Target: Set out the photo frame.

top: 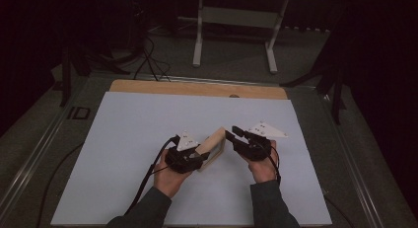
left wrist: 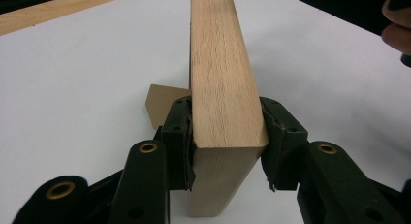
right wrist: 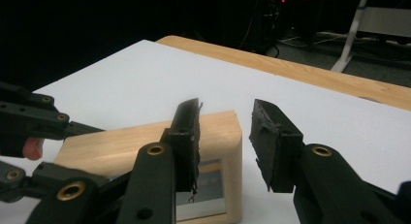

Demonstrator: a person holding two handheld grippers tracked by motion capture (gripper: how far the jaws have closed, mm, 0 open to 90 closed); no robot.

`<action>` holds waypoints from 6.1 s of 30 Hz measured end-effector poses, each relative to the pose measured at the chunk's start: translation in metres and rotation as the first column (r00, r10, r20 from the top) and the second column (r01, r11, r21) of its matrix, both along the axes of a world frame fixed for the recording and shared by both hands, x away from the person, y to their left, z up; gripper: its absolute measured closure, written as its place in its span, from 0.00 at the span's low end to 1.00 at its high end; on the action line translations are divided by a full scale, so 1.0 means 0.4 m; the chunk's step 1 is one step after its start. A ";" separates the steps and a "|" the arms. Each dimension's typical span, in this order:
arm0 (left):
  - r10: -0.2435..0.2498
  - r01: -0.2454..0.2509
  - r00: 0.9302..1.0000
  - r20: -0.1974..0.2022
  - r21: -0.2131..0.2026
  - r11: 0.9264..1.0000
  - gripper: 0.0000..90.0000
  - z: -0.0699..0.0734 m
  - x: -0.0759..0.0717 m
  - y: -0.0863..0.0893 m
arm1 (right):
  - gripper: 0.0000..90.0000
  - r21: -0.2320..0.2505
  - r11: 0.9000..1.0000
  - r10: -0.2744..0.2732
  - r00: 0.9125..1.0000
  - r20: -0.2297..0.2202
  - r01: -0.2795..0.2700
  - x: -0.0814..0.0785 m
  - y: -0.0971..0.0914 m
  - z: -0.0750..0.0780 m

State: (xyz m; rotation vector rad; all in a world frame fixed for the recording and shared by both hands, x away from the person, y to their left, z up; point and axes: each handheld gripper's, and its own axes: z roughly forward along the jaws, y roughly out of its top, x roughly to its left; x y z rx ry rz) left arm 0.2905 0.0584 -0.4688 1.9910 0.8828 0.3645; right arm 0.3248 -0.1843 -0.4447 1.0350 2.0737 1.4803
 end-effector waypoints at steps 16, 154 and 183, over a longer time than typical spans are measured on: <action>-0.034 0.034 0.999 0.035 0.003 0.999 0.67 -0.007 -0.044 0.006 | 1.00 -0.004 0.999 0.037 0.999 0.019 -0.037 0.013 0.037 -0.004; 0.044 -0.051 0.995 0.089 0.084 0.995 0.61 -0.022 -0.042 0.092 | 0.59 -0.234 0.908 0.340 0.938 -0.073 -0.347 -0.018 0.034 -0.076; 0.141 -0.145 0.987 0.079 0.049 0.988 0.71 -0.010 0.028 0.138 | 0.60 -0.250 0.933 0.251 0.966 -0.066 -0.260 0.022 0.095 -0.071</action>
